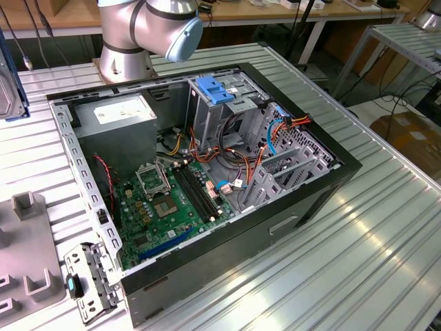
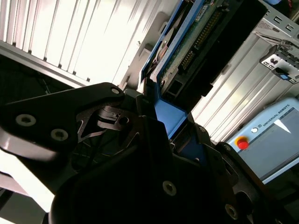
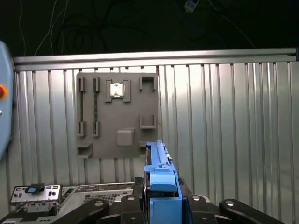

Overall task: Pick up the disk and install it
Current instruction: 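Pick up the disk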

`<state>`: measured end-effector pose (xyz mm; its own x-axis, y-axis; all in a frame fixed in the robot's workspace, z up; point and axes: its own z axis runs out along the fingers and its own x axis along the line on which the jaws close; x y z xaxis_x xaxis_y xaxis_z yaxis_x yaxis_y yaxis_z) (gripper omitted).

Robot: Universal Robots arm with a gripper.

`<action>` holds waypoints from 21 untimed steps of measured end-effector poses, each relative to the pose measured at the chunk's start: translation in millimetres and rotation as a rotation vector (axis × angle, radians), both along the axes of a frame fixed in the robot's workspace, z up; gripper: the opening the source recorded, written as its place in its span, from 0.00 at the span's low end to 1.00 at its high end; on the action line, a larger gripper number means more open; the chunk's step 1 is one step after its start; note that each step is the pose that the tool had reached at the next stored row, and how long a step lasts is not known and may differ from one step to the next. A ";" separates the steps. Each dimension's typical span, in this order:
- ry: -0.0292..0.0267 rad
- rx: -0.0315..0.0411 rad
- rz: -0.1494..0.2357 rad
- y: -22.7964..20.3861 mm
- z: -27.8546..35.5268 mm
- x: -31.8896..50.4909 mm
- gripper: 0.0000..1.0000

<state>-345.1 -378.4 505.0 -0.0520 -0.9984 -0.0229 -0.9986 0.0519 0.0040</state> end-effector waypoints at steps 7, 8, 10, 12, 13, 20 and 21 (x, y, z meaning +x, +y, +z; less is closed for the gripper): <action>-0.0001 0.0000 0.000 0.0 -0.1 8.0 0.37; -0.0001 0.0000 0.000 0.0 -0.1 9.8 0.37; 0.0000 0.0000 0.000 0.0 -0.1 13.5 0.37; -0.0001 0.0000 0.000 0.0 -0.1 15.6 0.37; 0.0000 0.0001 0.000 0.0 -0.1 17.2 0.37; 0.0000 0.0000 0.000 0.0 -0.1 25.4 0.37; -0.0001 0.0000 0.000 0.0 -0.1 26.2 0.37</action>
<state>-318.9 -378.4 504.9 -0.0519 -0.9984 -0.0229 -0.9986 0.0519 0.0039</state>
